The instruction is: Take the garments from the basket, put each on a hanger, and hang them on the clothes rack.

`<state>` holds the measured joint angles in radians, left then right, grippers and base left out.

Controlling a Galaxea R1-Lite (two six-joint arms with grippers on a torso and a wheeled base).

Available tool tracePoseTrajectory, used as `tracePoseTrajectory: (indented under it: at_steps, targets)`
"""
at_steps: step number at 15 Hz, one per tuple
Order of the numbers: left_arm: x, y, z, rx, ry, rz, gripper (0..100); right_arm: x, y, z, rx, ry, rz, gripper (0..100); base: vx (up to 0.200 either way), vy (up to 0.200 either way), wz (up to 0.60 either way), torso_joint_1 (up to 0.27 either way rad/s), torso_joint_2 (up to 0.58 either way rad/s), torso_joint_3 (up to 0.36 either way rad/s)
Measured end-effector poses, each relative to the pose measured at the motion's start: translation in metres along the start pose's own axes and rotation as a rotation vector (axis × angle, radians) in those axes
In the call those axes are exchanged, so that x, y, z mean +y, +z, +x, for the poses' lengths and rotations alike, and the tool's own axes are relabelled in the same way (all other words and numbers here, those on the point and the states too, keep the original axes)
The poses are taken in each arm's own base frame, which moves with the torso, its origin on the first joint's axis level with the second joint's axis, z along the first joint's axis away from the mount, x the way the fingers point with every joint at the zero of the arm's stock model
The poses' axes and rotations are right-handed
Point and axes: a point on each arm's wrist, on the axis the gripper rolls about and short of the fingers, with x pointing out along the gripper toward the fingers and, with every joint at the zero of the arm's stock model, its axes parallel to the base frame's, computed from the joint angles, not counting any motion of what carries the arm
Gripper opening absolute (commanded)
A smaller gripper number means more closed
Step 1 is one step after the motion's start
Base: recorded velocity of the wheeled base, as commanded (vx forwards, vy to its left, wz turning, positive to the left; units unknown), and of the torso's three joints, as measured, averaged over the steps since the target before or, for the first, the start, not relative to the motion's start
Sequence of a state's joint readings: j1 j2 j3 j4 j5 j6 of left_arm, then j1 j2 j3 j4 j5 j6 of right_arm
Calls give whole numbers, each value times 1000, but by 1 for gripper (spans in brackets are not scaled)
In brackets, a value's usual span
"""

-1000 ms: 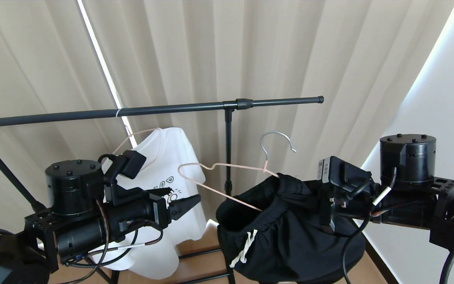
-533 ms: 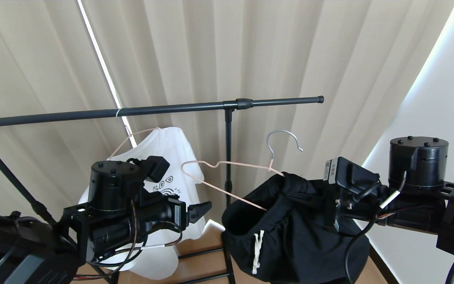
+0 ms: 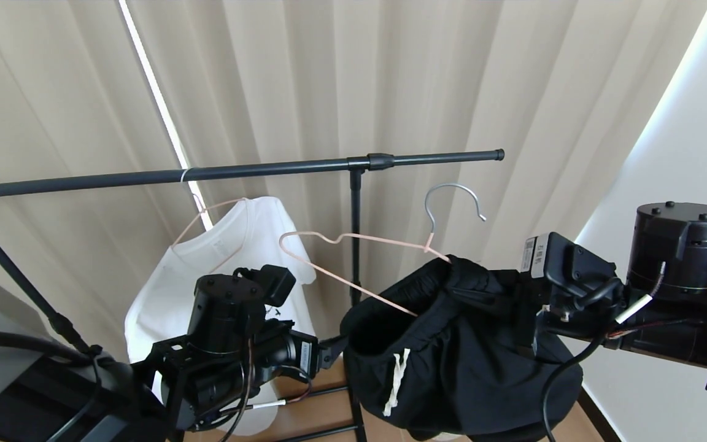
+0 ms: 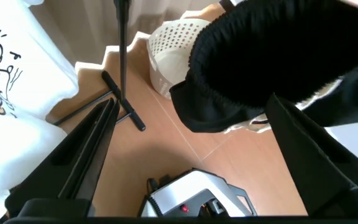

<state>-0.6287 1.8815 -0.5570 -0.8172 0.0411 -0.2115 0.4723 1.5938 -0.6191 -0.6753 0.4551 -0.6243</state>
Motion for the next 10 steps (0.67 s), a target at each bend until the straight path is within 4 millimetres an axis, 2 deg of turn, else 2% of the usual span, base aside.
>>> tracePoseTrajectory:
  at_steps: [10]
  targets:
    - [-5,-18,32,-16,89,-12,100,14,15,-7,-44,27,-28,0,0,0,0,0,0,0]
